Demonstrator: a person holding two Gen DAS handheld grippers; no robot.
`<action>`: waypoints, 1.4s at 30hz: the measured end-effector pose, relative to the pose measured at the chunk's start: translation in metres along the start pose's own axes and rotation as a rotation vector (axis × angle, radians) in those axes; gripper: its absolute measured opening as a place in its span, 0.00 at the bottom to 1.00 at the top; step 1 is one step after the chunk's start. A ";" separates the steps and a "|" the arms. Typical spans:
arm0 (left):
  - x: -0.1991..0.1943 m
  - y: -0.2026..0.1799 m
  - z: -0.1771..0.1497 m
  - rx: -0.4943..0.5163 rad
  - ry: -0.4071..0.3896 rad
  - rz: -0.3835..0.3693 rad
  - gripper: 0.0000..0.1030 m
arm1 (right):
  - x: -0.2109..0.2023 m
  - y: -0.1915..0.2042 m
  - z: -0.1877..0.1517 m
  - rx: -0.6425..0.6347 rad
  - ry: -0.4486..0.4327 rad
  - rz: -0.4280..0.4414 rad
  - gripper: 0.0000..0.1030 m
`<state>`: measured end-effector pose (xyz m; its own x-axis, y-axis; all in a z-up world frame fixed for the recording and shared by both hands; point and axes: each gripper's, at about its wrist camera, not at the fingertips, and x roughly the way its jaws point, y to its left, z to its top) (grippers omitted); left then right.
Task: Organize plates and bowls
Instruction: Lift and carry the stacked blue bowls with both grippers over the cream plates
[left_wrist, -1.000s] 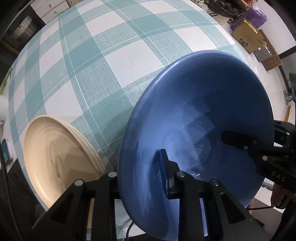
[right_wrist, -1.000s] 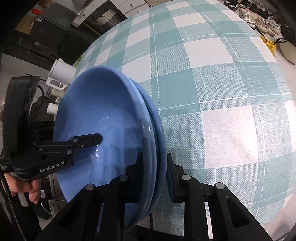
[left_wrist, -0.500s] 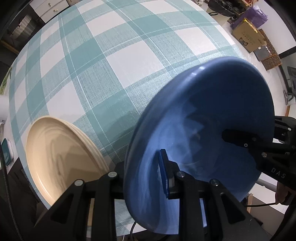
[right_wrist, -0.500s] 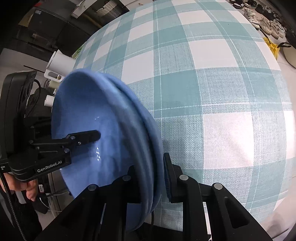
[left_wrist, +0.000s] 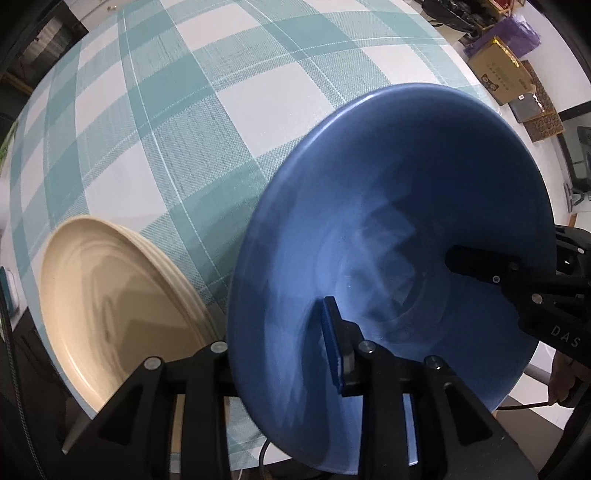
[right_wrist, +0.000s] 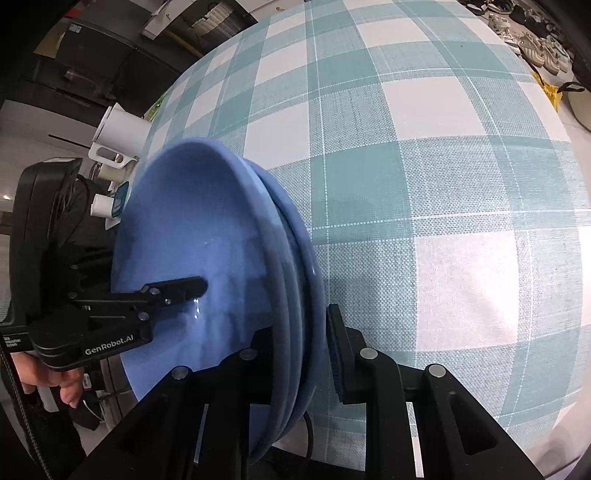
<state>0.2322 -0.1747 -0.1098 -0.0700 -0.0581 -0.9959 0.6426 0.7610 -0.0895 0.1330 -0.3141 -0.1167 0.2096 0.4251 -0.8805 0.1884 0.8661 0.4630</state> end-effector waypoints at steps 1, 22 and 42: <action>0.001 0.000 -0.001 -0.001 -0.004 -0.005 0.29 | 0.001 -0.001 0.000 0.004 0.002 0.006 0.19; 0.013 0.017 0.004 -0.099 0.125 -0.144 0.31 | -0.010 -0.001 0.011 0.089 0.057 0.029 0.19; 0.029 0.013 0.008 -0.122 0.075 -0.098 0.33 | -0.001 0.029 0.006 -0.136 -0.021 -0.098 0.17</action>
<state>0.2450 -0.1717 -0.1400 -0.1876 -0.0912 -0.9780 0.5330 0.8269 -0.1794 0.1436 -0.2907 -0.1014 0.2170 0.3327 -0.9177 0.0773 0.9313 0.3559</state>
